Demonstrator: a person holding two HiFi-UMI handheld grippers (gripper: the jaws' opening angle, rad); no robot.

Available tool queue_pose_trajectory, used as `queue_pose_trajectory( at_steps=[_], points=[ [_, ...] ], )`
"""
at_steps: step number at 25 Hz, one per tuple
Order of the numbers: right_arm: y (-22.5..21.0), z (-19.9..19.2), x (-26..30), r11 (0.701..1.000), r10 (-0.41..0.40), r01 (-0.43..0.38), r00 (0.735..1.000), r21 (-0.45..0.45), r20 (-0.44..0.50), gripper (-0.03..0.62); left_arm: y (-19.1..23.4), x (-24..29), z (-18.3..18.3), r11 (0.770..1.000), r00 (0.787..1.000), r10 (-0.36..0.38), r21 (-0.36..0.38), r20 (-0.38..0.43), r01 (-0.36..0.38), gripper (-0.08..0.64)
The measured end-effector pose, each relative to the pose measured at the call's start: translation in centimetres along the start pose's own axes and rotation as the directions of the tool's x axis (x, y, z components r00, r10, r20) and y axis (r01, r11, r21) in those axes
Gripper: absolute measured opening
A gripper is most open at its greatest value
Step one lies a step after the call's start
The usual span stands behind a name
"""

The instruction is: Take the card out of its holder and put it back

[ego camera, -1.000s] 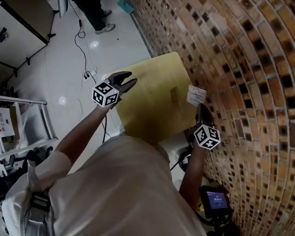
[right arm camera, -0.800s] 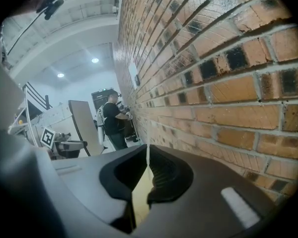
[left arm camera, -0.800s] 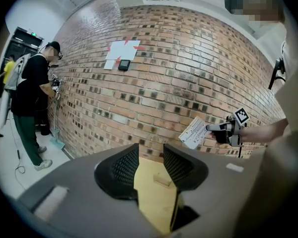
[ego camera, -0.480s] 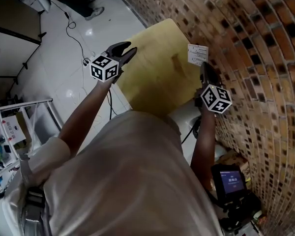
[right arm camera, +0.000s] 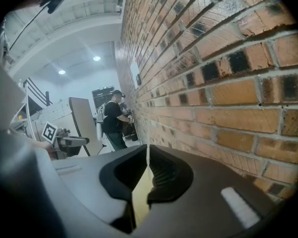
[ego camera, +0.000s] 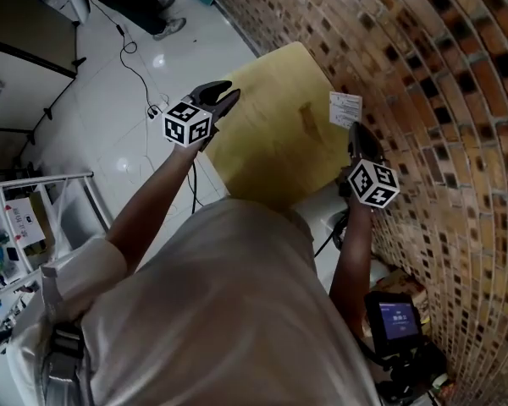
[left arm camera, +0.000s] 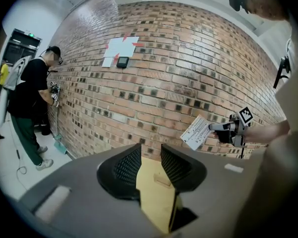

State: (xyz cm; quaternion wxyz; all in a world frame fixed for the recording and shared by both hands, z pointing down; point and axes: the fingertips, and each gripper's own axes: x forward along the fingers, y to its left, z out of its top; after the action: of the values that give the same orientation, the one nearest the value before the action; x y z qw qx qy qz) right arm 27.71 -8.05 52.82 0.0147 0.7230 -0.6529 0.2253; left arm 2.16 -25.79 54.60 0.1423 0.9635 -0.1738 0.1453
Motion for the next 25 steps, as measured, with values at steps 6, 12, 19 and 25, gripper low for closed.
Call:
queue_pose_trajectory(
  at_steps=[6,12,19,25],
  points=[
    [-1.2,-3.7,1.9,1.000,-0.001,-0.001,0.996,-0.021,-0.090,0.014,-0.8,0.0,-1.5,0.999,1.000,-0.012,-0.044,-0.024,0.011,0.181],
    [-1.9,-7.0,4.8,0.999,0.027,-0.034,0.982,-0.033,-0.185,0.014,-1.7,0.0,-2.8,0.998,0.999,-0.011,-0.064,-0.051,0.008,0.186],
    [-3.1,-10.7,8.8,0.995,0.049,-0.071,0.954,-0.066,-0.295,0.014,-2.7,0.3,-3.7,0.997,0.997,0.004,-0.073,-0.076,-0.010,0.186],
    [-4.2,-13.5,11.4,0.993,0.055,-0.090,0.927,-0.077,-0.372,0.014,-1.9,0.1,-4.6,0.995,0.994,0.048,-0.086,-0.100,-0.057,0.187]
  ],
)
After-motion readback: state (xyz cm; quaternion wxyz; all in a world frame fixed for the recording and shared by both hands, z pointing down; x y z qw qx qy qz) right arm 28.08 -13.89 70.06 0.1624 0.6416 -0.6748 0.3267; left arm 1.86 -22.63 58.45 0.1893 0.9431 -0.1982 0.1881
